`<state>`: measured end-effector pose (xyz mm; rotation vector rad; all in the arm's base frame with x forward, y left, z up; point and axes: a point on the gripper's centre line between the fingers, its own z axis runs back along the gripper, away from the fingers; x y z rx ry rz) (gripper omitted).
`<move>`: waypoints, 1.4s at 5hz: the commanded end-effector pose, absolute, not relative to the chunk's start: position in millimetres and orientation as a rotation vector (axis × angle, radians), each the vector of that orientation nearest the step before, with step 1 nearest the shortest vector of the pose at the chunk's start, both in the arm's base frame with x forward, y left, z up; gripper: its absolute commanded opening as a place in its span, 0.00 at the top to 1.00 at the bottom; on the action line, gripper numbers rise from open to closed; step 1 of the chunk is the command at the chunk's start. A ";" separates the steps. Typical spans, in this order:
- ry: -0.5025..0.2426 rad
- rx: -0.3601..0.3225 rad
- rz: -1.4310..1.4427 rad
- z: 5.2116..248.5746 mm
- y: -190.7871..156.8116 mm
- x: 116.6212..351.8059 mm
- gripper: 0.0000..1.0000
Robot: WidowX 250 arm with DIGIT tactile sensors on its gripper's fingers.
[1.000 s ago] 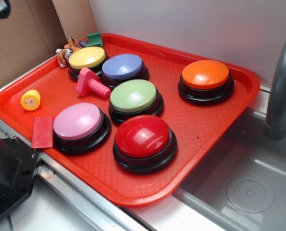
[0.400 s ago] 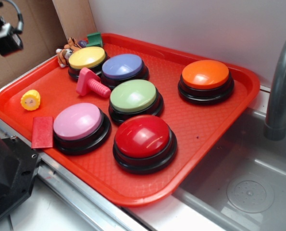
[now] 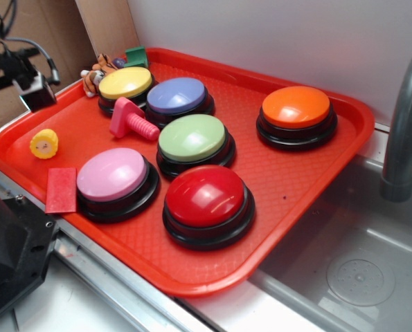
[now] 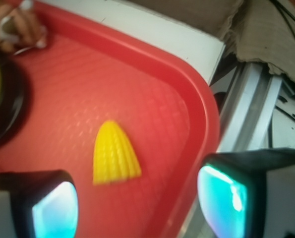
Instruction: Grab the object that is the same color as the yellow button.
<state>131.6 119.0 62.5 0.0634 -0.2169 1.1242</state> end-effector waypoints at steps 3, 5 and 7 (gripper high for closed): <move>-0.230 0.030 1.048 19.4 111.4 150.5 0.00; -0.238 0.010 1.034 32.9 106.6 148.6 1.00; -0.268 -0.097 0.727 91.5 90.5 145.8 1.00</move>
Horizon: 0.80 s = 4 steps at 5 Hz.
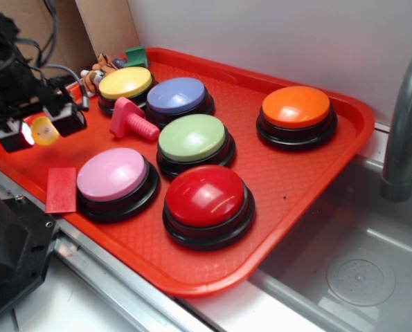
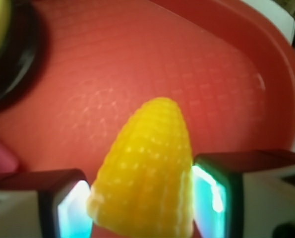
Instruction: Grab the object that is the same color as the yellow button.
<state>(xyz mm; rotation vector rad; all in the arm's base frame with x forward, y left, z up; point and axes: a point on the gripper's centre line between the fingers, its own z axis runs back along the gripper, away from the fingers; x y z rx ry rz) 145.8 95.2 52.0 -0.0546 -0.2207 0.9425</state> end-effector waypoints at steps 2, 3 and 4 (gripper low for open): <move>-0.195 -0.113 0.311 146.6 30.7 161.3 1.00; -0.172 -0.128 0.206 153.8 4.0 168.0 1.00; -0.171 -0.129 0.177 151.1 -7.6 171.9 1.00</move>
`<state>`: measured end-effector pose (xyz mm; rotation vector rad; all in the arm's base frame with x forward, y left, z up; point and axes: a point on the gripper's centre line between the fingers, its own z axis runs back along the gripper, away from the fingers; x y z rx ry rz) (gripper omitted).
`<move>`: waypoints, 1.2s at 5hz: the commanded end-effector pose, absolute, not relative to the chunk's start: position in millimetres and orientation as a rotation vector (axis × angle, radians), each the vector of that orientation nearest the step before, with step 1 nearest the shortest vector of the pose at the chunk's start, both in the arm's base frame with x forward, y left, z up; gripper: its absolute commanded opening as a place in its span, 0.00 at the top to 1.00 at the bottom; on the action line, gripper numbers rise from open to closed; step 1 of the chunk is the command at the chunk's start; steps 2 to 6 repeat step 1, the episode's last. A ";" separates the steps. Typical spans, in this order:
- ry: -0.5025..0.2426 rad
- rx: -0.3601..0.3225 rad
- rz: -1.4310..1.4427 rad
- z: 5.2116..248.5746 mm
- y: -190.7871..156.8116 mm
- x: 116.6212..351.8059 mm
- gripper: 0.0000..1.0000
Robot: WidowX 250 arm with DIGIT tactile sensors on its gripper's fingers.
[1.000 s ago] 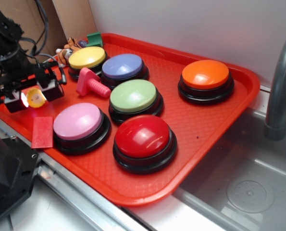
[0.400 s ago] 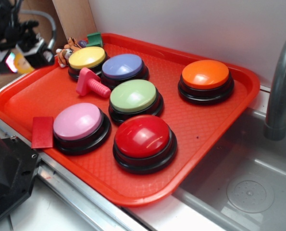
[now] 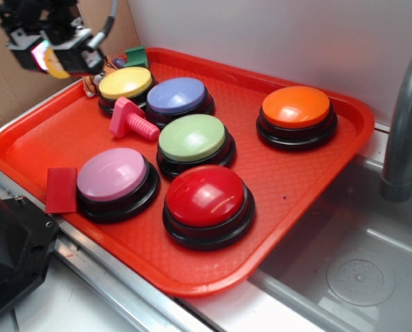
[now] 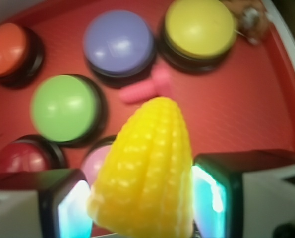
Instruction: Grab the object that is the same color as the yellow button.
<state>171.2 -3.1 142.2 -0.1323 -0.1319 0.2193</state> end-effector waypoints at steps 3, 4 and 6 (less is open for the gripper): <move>-0.150 -0.128 0.254 139.7 -3.6 170.2 1.00; -0.150 -0.128 0.254 139.7 -3.6 170.2 1.00; -0.150 -0.128 0.254 139.7 -3.6 170.2 1.00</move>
